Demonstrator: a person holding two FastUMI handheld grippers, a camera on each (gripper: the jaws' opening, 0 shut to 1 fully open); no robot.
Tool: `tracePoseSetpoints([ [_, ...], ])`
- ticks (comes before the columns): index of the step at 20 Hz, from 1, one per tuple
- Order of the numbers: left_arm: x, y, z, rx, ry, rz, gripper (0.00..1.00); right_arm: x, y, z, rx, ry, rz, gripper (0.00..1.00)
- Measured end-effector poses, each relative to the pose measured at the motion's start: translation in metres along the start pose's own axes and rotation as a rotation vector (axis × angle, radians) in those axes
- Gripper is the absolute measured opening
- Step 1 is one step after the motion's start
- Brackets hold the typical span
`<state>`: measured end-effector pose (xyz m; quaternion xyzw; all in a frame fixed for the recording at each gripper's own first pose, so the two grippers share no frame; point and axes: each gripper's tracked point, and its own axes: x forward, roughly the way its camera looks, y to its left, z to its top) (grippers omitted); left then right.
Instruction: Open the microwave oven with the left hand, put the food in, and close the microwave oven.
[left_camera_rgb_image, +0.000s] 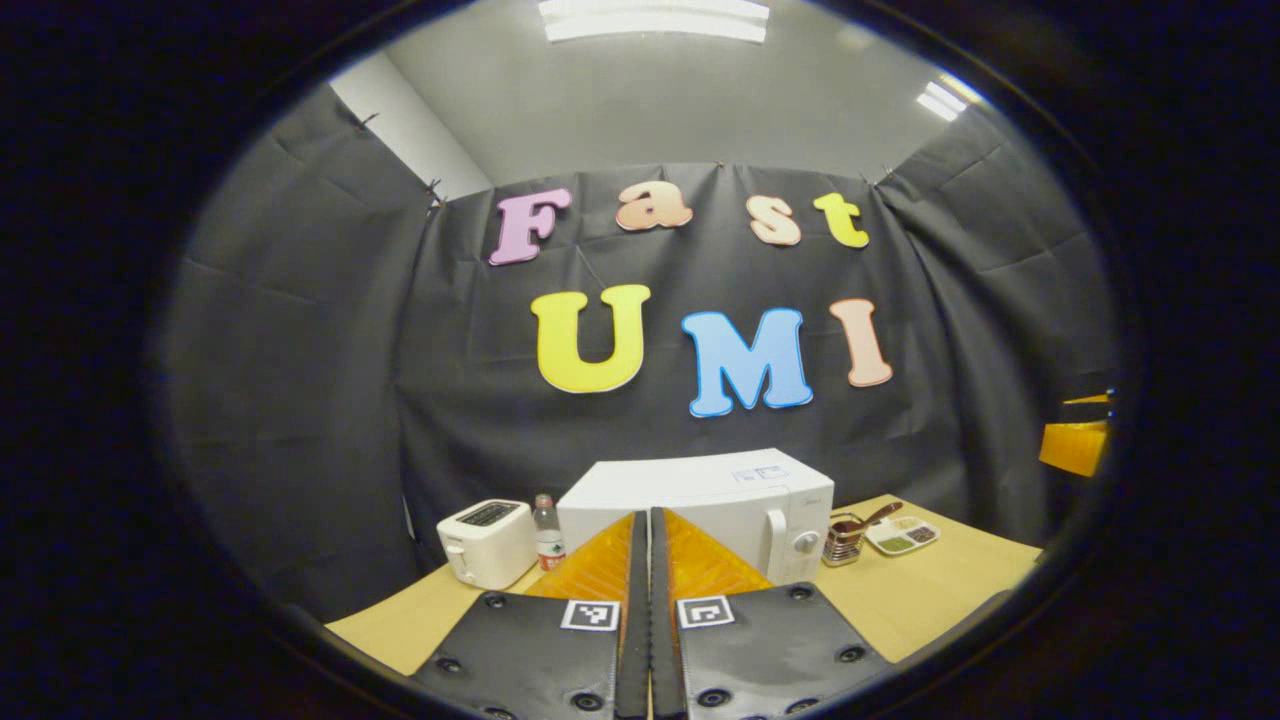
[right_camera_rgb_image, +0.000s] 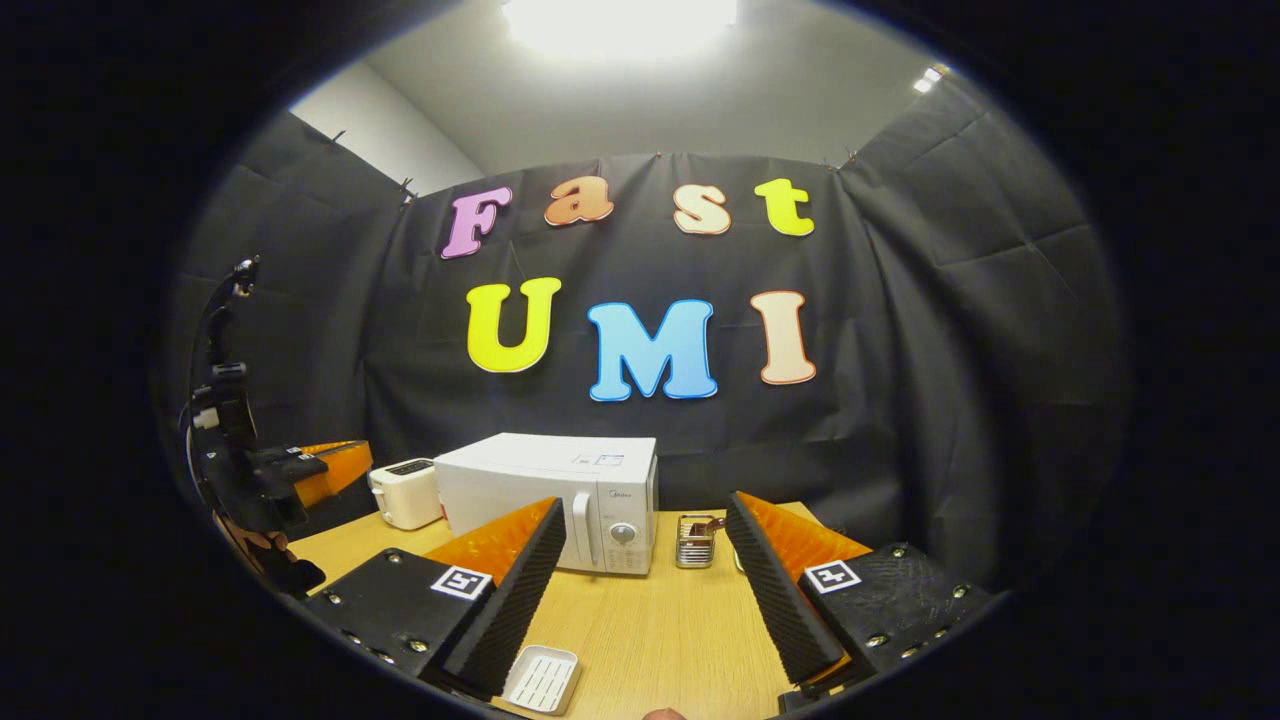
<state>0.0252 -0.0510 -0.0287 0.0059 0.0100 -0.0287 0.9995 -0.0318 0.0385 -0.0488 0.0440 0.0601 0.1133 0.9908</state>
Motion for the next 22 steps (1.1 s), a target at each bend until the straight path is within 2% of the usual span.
tracePoseSetpoints([
  [2, -0.021, -0.002, 0.003, 0.001, 0.005, 0.001, 0.08, -0.008, 0.001, 0.005, -0.007, -0.015, 0.005, 0.98],
  [3, -0.03, 0.002, 0.007, -0.001, 0.005, 0.01, 0.12, -0.011, 0.003, 0.008, -0.012, -0.024, 0.009, 0.98],
  [4, -0.036, 0.004, 0.008, -0.005, 0.006, 0.018, 0.08, -0.013, 0.004, 0.009, -0.018, -0.026, 0.009, 0.98],
  [6, -0.051, 0.003, 0.009, -0.008, 0.003, 0.016, 0.08, -0.017, 0.007, 0.011, -0.015, -0.032, 0.006, 0.98],
  [7, -0.056, 0.004, 0.012, -0.009, 0.0, 0.014, 0.13, -0.018, 0.011, 0.011, -0.01, -0.03, 0.008, 0.98],
  [9, -0.065, 0.009, 0.012, -0.014, 0.0, 0.013, 0.11, -0.02, 0.016, 0.012, -0.016, -0.029, 0.009, 0.98],
  [11, -0.074, 0.013, 0.015, -0.029, -0.001, 0.012, 0.15, -0.021, 0.019, 0.011, -0.023, -0.032, -0.003, 0.98],
  [13, -0.076, 0.019, 0.018, -0.023, -0.013, 0.007, 0.29, -0.021, 0.025, 0.008, -0.017, -0.027, -0.01, 0.98],
  [14, -0.076, 0.021, 0.02, -0.016, -0.02, 0.002, 0.41, -0.021, 0.028, 0.008, -0.014, -0.026, -0.012, 0.98],
  [15, -0.075, 0.022, 0.02, -0.014, -0.024, -0.006, 0.45, -0.021, 0.03, 0.008, -0.015, -0.026, -0.015, 0.98],
  [19, -0.076, 0.03, 0.025, -0.028, -0.048, -0.012, 0.83, -0.019, 0.04, 0.009, -0.013, -0.032, -0.027, 0.98],
  [22, -0.077, 0.043, 0.027, -0.029, -0.064, 0.005, 0.91, -0.015, 0.05, 0.013, -0.015, -0.038, -0.028, 0.98],
])
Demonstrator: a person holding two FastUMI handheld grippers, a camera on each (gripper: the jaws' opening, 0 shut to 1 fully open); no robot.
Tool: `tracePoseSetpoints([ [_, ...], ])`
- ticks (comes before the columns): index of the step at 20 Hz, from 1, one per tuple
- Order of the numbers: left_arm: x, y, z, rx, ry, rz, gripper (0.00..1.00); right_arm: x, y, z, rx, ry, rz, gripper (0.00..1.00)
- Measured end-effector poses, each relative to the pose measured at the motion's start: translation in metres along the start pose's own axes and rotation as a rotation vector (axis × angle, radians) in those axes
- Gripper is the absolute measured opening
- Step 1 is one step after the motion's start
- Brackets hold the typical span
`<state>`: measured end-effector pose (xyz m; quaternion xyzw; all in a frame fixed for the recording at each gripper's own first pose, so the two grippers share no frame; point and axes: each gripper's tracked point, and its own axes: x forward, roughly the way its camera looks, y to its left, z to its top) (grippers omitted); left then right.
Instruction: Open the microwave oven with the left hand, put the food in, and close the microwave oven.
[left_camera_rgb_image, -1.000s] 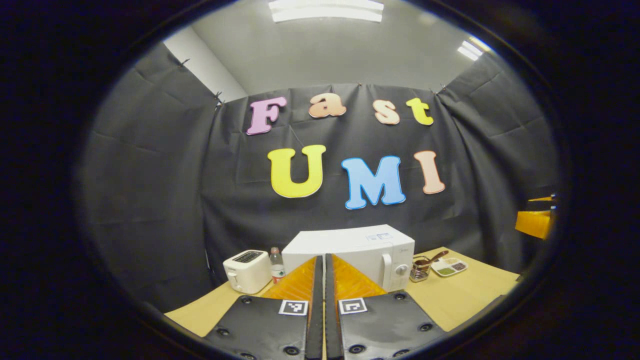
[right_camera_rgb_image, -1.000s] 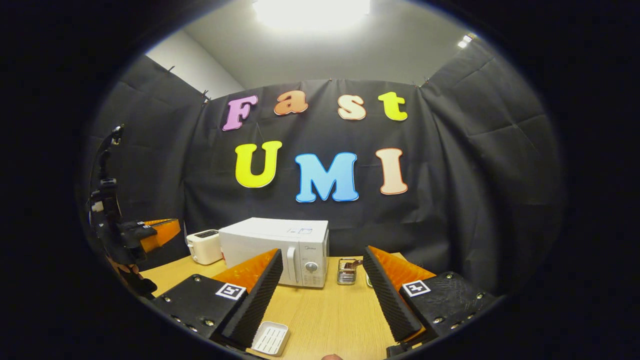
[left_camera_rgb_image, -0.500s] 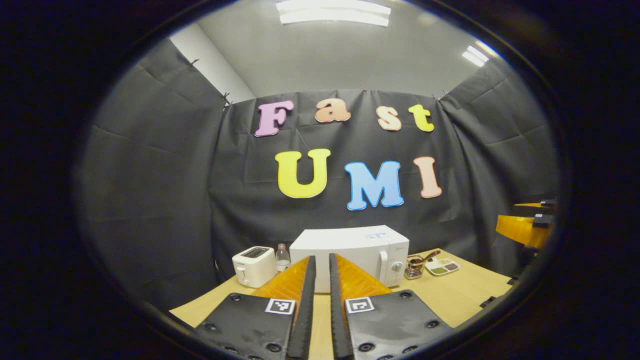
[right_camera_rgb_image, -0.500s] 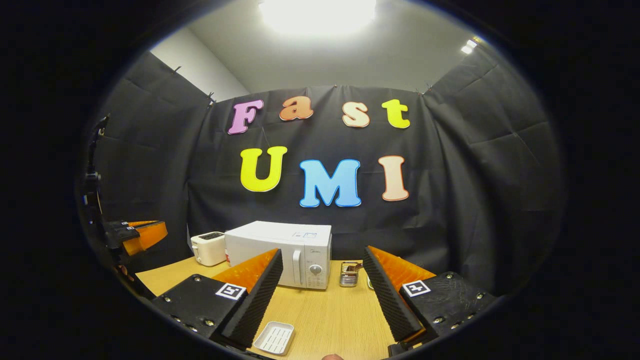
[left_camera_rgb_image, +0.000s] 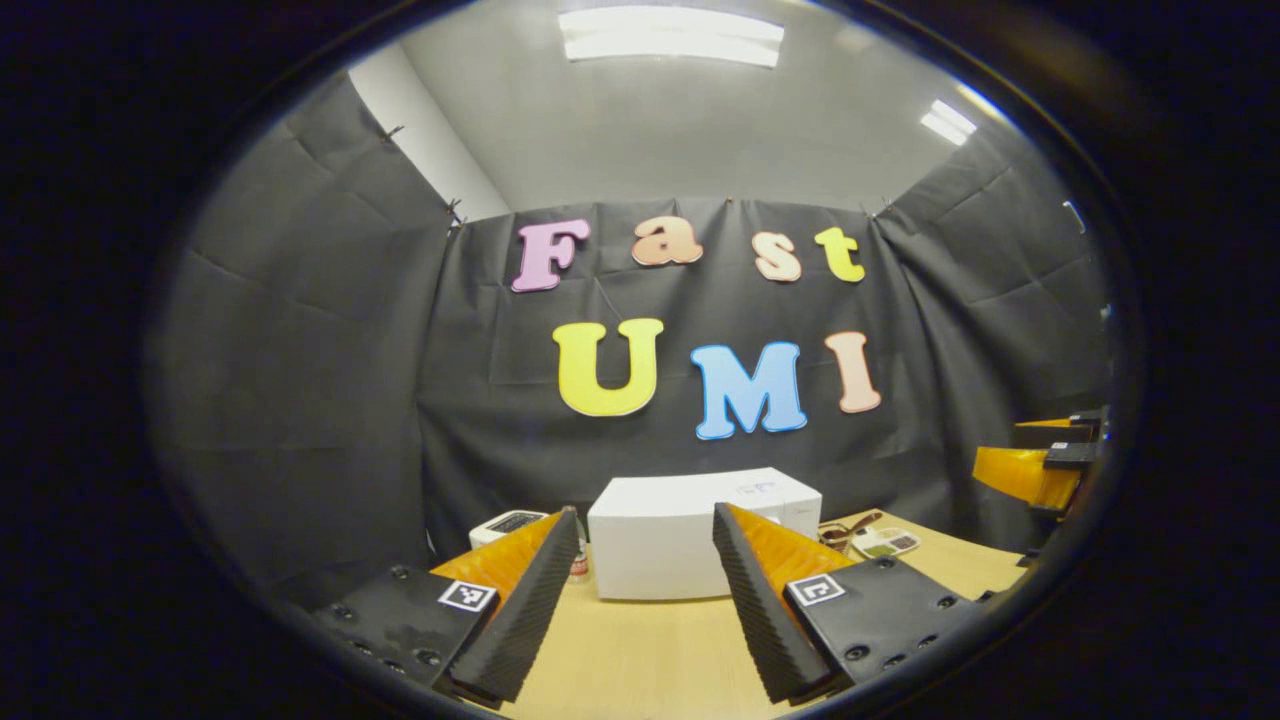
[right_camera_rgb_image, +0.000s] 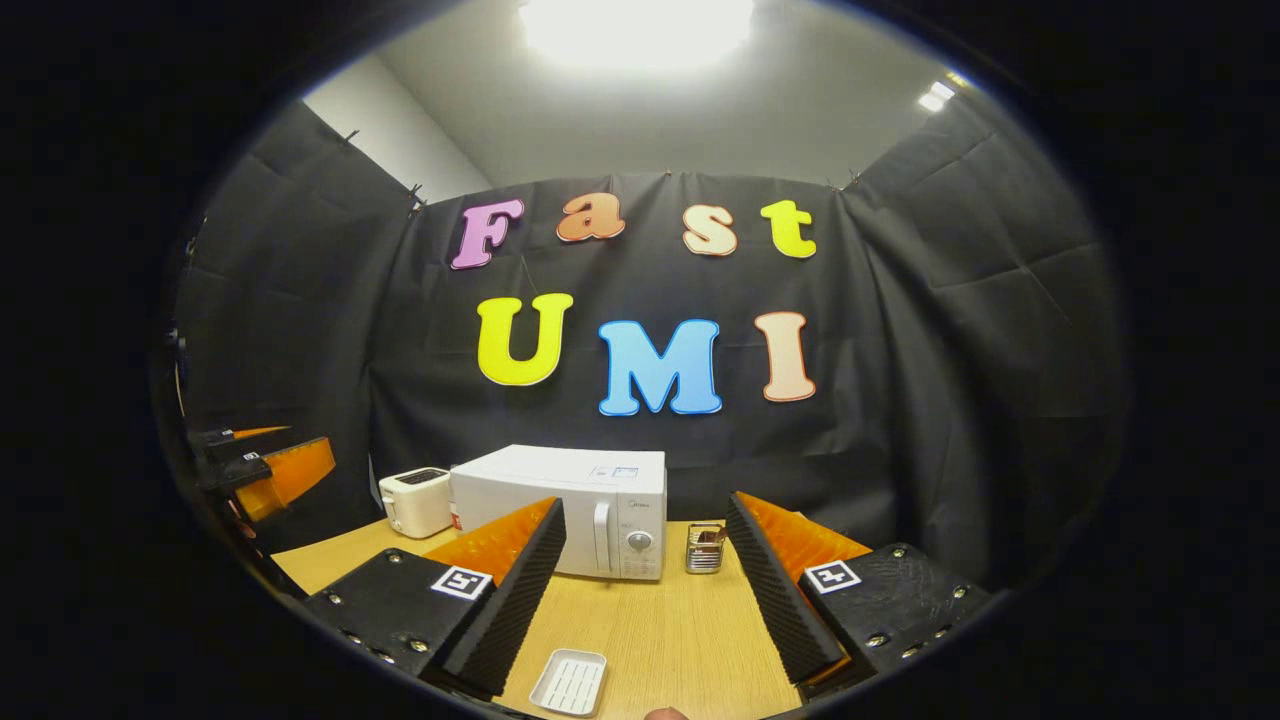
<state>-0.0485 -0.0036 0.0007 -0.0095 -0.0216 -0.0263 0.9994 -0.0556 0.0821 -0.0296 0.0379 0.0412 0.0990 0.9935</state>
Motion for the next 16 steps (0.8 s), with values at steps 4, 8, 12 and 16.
tracePoseSetpoints([
  [4, 0.006, 0.023, -0.013, 0.045, 0.019, 0.051, 0.97, 0.006, 0.011, 0.002, 0.024, -0.008, -0.009, 0.98],
  [8, 0.009, 0.027, -0.017, 0.047, 0.019, 0.031, 0.99, 0.014, 0.021, -0.004, 0.031, 0.007, -0.02, 0.98],
  [12, 0.014, 0.035, -0.016, 0.035, 0.004, 0.028, 0.99, 0.021, 0.028, -0.011, 0.02, 0.024, -0.024, 0.98],
  [16, 0.02, 0.038, -0.018, 0.016, 0.009, 0.021, 0.99, 0.023, 0.031, -0.011, 0.017, 0.023, -0.028, 0.98],
])
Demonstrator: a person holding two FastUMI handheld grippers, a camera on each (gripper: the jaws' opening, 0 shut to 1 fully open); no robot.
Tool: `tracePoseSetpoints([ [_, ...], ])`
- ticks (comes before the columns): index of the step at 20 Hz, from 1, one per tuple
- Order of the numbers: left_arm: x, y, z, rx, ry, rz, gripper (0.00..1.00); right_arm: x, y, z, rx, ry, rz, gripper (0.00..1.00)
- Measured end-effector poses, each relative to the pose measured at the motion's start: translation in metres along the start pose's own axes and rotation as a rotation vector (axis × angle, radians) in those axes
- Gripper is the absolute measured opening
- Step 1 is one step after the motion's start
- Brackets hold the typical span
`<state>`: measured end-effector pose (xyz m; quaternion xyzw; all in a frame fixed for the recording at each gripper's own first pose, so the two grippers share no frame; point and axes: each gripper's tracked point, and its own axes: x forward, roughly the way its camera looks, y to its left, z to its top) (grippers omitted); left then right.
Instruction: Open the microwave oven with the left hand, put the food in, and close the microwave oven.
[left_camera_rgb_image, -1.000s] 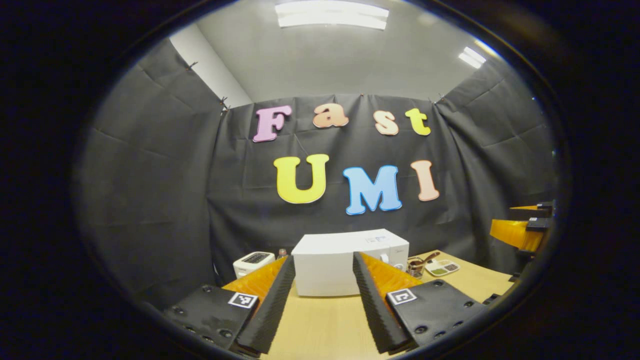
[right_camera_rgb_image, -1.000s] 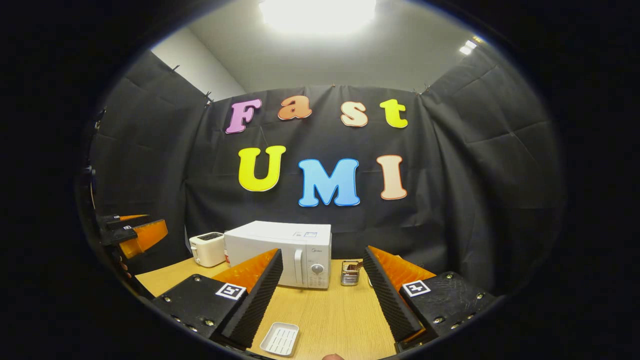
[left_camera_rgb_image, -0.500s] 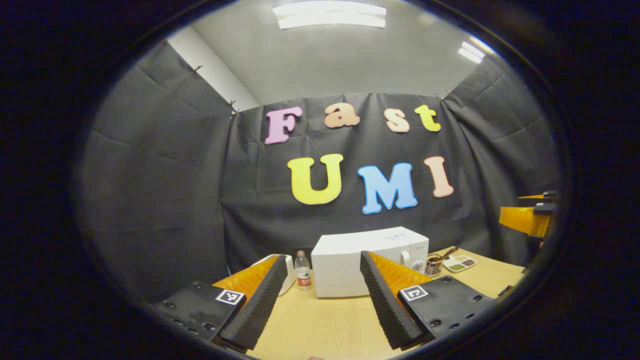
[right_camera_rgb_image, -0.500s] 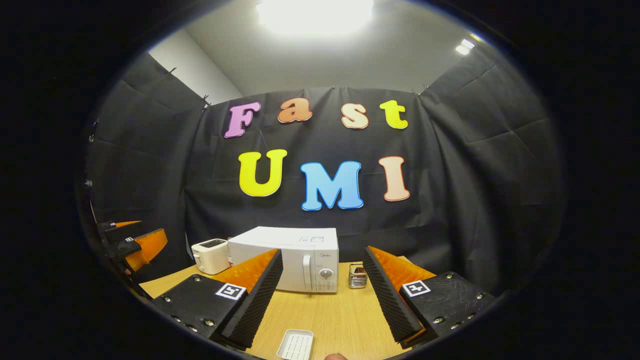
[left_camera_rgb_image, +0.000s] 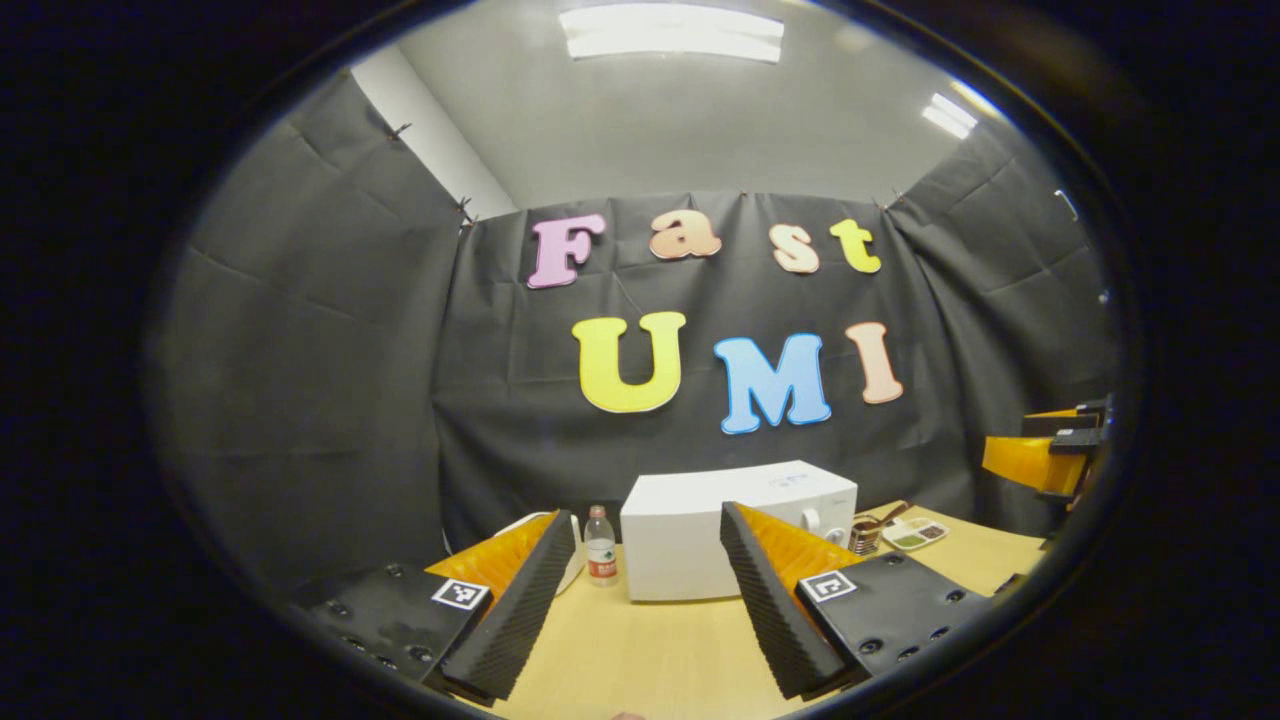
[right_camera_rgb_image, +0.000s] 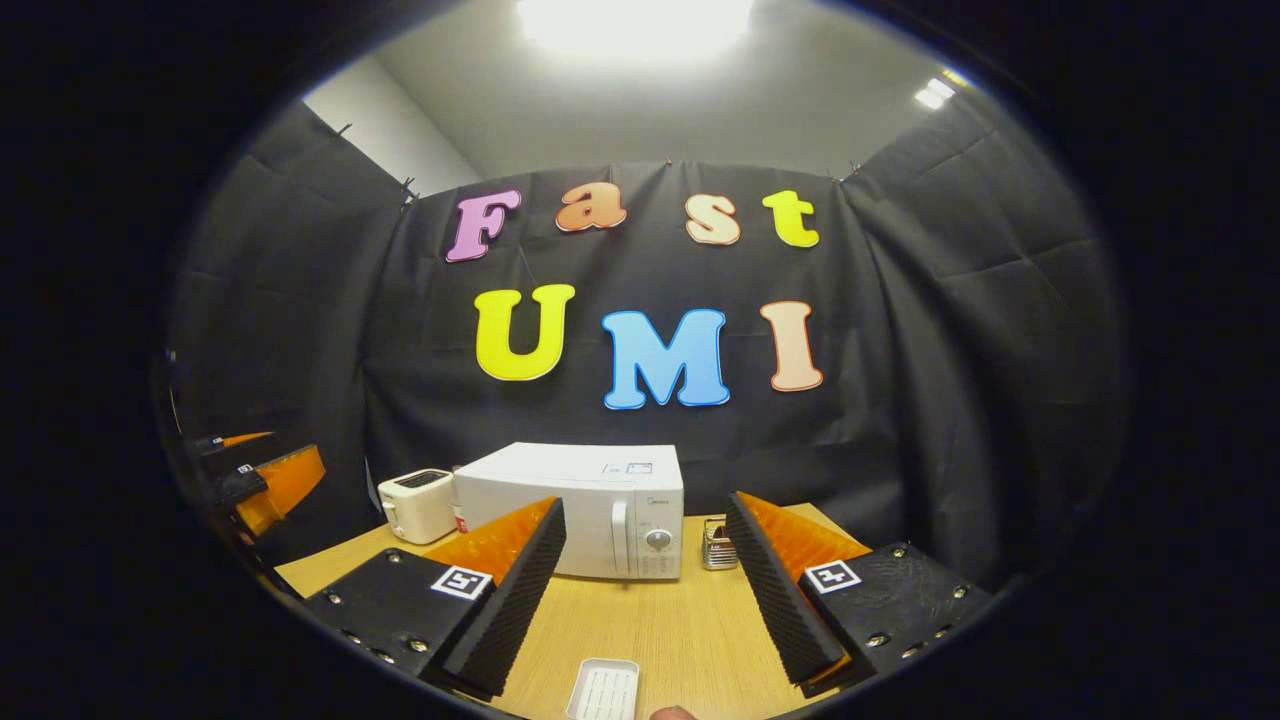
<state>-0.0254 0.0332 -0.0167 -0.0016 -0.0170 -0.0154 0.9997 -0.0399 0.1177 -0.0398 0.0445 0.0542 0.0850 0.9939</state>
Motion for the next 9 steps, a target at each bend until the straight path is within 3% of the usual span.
tracePoseSetpoints([
  [9, 0.0091, 0.0032, -0.0053, 0.017, 0.01, -0.03, 0.99, 0.002, 0.0111, 0.0003, -0.007, -0.011, 0.006, 0.98],
])
